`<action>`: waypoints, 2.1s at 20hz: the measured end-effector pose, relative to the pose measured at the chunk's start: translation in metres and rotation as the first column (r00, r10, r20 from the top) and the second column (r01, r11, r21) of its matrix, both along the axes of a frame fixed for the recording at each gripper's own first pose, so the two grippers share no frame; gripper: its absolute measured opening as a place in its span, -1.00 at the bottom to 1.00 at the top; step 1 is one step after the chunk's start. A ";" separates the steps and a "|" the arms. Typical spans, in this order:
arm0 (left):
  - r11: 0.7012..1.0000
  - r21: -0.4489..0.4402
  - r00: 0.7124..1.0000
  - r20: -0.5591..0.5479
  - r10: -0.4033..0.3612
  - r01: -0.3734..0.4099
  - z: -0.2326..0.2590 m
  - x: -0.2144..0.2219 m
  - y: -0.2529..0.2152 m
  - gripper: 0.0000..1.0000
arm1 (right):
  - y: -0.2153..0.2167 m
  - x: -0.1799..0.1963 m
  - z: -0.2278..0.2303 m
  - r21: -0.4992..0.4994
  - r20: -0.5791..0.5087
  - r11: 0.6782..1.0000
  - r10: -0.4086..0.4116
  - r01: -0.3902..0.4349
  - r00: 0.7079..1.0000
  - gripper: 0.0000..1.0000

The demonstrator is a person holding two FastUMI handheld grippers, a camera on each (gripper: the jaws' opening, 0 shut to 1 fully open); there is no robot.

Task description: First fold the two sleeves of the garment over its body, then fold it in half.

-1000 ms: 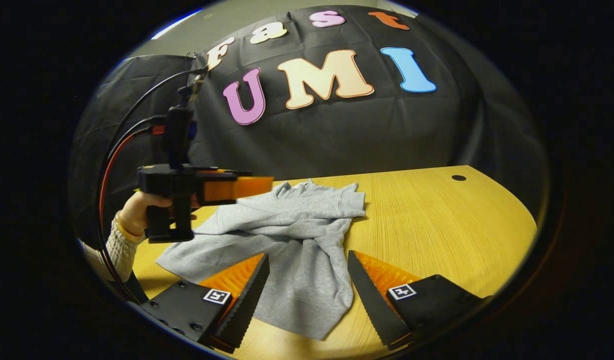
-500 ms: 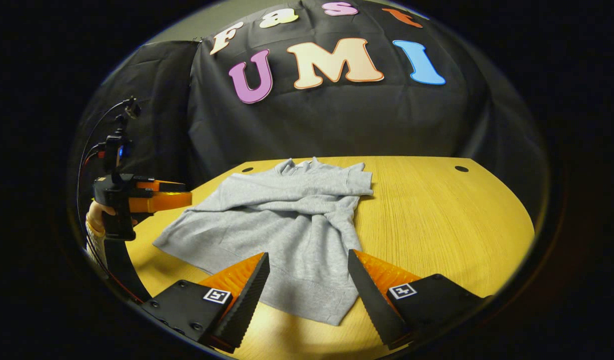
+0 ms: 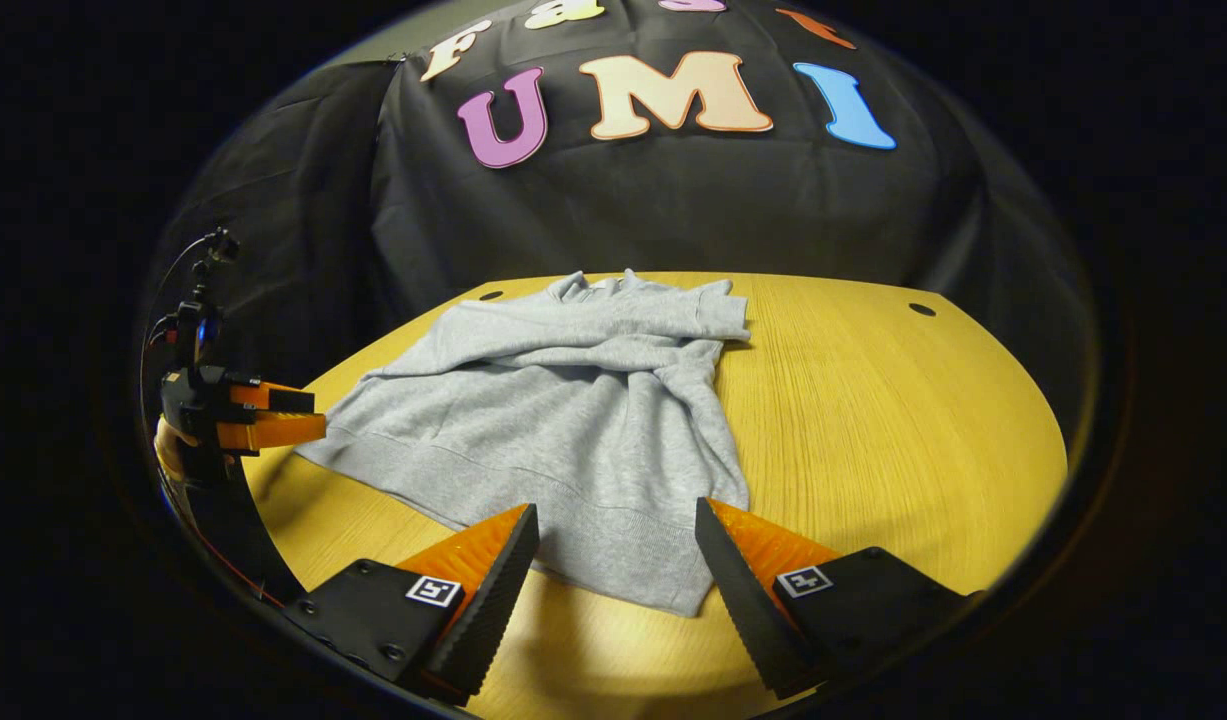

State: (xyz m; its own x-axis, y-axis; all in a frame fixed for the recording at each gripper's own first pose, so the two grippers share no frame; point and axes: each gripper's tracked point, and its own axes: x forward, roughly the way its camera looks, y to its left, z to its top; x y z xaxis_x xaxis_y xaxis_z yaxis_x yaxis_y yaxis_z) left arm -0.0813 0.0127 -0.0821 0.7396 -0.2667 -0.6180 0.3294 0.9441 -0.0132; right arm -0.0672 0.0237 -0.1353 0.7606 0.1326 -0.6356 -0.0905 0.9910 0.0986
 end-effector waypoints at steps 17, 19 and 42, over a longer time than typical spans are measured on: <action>1.000 -0.005 0.998 -0.055 0.015 -0.015 -0.024 -0.015 -0.006 0.72 | -0.001 -0.005 -0.010 -0.030 -0.042 0.999 -0.021 0.020 0.999 0.13; 1.000 -0.016 0.998 -0.067 -0.011 0.010 -0.023 -0.017 -0.014 0.39 | 0.002 -0.006 -0.010 0.028 -0.063 0.999 -0.040 0.042 0.997 -0.23; 0.992 -0.128 1.000 0.018 0.008 -0.006 0.000 -0.015 -0.024 -1.00 | 0.009 -0.002 0.025 0.031 0.034 0.999 0.030 -0.031 0.999 -0.95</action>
State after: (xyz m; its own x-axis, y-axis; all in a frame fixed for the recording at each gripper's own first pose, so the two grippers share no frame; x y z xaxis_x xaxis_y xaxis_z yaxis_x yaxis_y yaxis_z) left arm -0.0961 -0.0112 -0.0820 0.7526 -0.3375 -0.5655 0.3241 0.9373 -0.1280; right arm -0.0689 0.0328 -0.1106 0.7763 0.1762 -0.6053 -0.1248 0.9841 0.1264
